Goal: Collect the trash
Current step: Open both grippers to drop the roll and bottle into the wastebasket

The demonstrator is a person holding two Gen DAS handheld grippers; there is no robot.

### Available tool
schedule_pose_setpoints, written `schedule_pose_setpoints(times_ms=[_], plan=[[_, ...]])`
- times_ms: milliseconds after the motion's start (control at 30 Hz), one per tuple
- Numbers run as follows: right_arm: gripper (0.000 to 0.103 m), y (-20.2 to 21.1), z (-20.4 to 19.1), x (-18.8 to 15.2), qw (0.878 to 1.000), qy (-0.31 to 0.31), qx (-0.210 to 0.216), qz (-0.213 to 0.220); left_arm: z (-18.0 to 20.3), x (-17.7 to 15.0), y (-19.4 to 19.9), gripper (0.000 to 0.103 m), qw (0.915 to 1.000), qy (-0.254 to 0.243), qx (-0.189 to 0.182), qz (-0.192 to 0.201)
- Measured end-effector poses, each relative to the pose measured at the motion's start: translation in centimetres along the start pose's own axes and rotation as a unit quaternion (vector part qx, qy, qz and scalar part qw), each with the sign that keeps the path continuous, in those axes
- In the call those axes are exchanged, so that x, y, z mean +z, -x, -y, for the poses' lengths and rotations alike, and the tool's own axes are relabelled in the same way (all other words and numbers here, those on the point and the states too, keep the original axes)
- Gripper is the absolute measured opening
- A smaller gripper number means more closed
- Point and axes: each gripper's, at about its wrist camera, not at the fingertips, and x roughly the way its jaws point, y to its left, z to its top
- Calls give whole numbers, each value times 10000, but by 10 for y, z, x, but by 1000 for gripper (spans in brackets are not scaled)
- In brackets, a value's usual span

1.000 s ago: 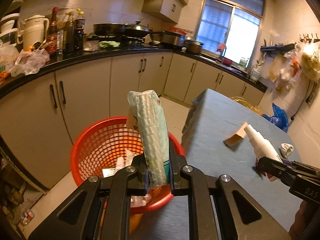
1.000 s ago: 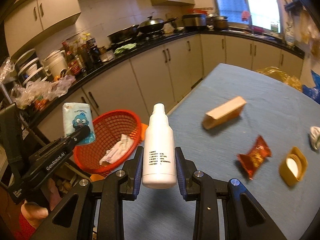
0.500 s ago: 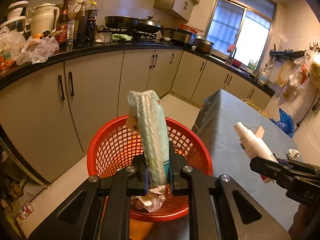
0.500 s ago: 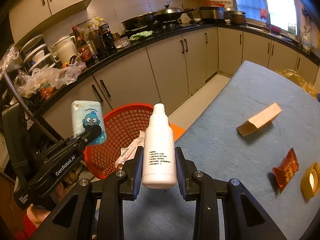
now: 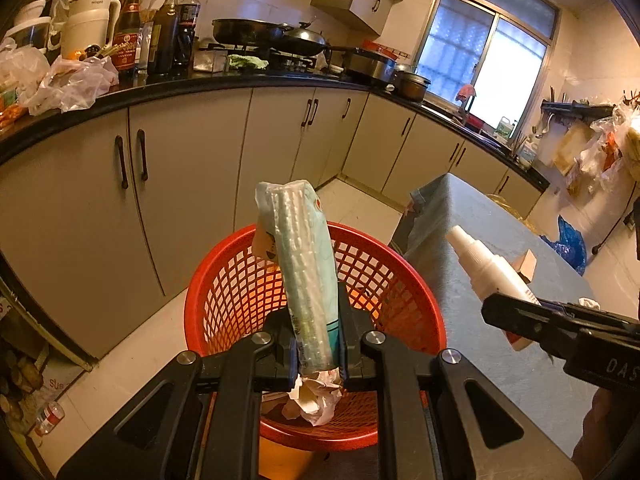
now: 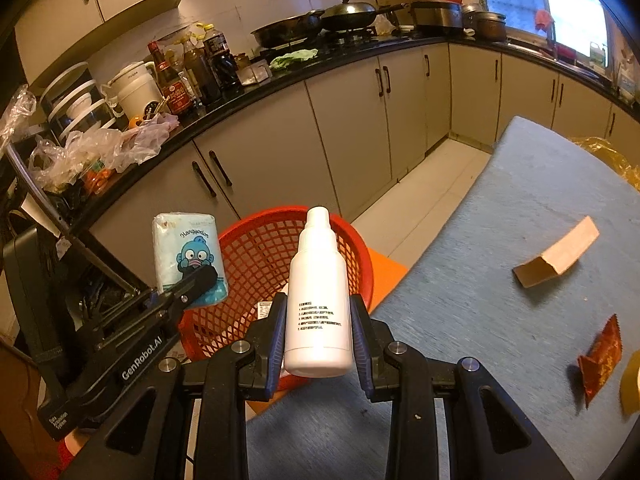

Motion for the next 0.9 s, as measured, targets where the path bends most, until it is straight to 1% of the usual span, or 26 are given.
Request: schedule_pose_setpoints(times_ms=[233,467,900], plan=[[32,-19,-3,7,9998,-72,141,-130,-8,1,-8,14,9999,50,-68,-122],[32,-32,-5,13,9995,-130,199,-187,-6,1,-12,14,9998,-11,-89,-156],[33,-47,-2,16,9992,-178,188,-294,-5,0,-19,14,9998,-22,-62,-205]])
